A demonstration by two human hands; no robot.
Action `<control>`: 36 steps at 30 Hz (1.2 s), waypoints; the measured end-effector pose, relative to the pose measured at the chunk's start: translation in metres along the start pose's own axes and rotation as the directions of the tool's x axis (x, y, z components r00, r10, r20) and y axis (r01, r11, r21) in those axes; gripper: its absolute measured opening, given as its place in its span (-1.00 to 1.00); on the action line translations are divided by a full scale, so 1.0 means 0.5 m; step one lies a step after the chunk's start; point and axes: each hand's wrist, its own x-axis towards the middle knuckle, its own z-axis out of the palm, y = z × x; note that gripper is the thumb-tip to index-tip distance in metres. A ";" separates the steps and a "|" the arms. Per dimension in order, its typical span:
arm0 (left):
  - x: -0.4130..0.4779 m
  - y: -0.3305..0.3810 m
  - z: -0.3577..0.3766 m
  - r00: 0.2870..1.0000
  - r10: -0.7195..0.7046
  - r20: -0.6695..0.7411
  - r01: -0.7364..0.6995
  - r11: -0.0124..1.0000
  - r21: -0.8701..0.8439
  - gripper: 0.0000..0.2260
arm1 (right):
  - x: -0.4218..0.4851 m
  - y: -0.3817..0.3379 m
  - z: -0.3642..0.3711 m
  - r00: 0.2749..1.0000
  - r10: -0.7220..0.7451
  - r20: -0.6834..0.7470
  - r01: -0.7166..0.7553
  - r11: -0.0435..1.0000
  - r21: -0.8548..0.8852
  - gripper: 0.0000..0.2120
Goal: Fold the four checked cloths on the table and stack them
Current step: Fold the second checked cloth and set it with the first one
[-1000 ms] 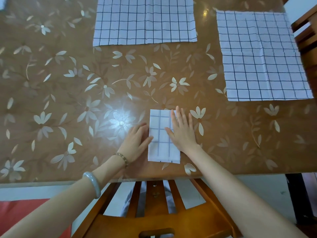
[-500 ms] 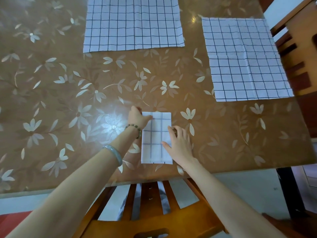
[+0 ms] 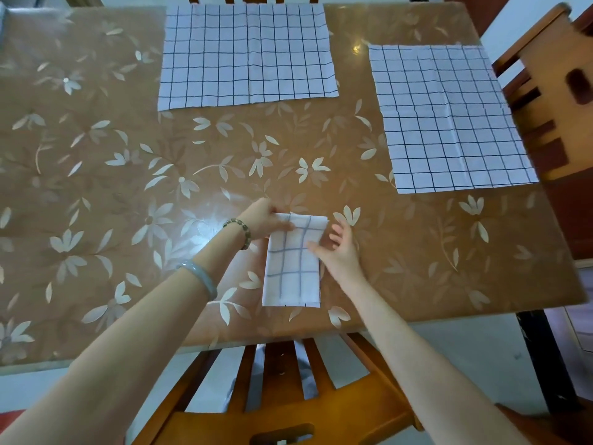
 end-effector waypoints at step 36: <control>-0.469 -0.100 0.017 0.962 -0.123 -0.242 -0.066 0.759 -0.648 -0.85 | -0.272 -0.097 -0.038 0.974 0.203 0.098 -0.224 0.927 0.301 -0.78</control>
